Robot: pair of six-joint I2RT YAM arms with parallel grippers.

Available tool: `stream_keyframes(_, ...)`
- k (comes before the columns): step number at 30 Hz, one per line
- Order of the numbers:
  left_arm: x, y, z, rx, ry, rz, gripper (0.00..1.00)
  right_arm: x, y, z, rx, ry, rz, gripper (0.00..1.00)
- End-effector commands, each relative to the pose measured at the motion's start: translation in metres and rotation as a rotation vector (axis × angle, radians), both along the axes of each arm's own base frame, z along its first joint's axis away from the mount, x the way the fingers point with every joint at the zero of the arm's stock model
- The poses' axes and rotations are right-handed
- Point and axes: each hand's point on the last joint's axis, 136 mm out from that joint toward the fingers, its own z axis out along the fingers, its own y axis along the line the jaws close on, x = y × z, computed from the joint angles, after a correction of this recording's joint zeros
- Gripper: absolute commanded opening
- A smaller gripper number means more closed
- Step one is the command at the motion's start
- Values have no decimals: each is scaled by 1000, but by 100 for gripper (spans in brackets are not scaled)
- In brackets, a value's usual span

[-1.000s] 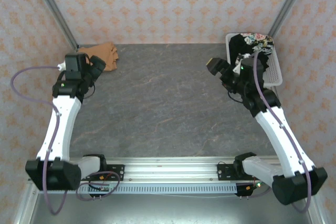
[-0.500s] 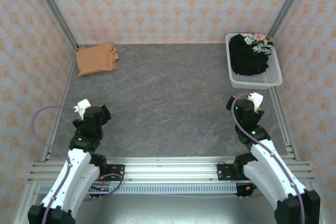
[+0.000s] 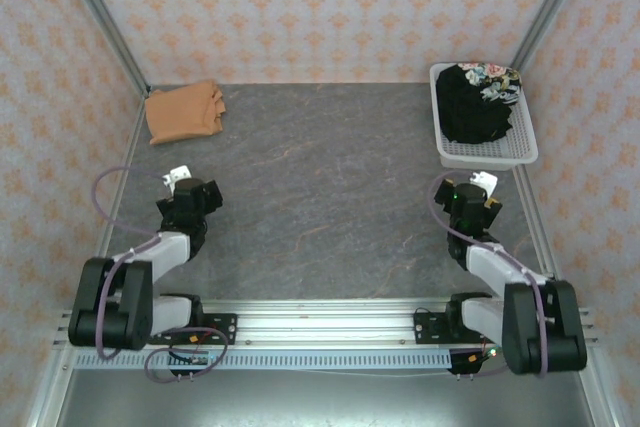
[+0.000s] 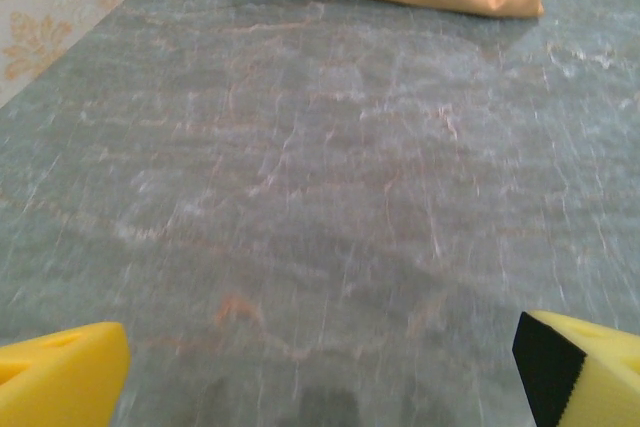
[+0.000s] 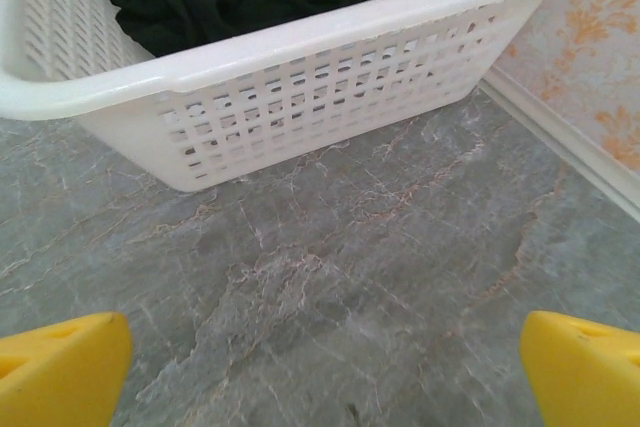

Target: Fold and stack the t-shirts

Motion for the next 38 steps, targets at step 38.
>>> stream_keyframes(38, 55, -32, 21, 149, -131, -174, 100, 72, 32, -3, -22, -69, 194, 99)
